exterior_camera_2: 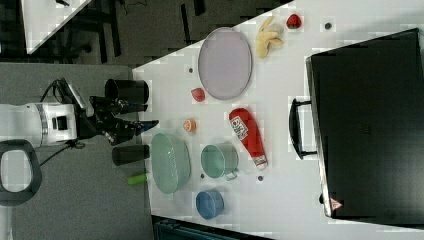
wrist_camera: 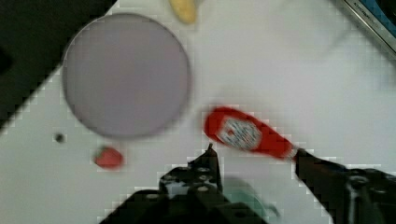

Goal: Pick Ketchup from the table and place it in strainer.

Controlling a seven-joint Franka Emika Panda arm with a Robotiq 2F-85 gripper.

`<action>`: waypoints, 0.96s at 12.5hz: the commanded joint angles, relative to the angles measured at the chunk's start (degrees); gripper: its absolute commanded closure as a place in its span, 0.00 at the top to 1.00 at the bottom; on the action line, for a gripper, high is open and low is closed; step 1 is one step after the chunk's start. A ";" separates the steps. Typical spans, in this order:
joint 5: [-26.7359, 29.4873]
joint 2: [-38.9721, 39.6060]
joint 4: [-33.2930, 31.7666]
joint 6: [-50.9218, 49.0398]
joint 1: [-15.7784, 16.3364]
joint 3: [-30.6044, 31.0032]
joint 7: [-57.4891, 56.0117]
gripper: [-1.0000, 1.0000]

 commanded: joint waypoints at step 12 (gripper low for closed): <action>1.86 0.06 -9.94 4.11 -5.23 3.20 -40.99 1.00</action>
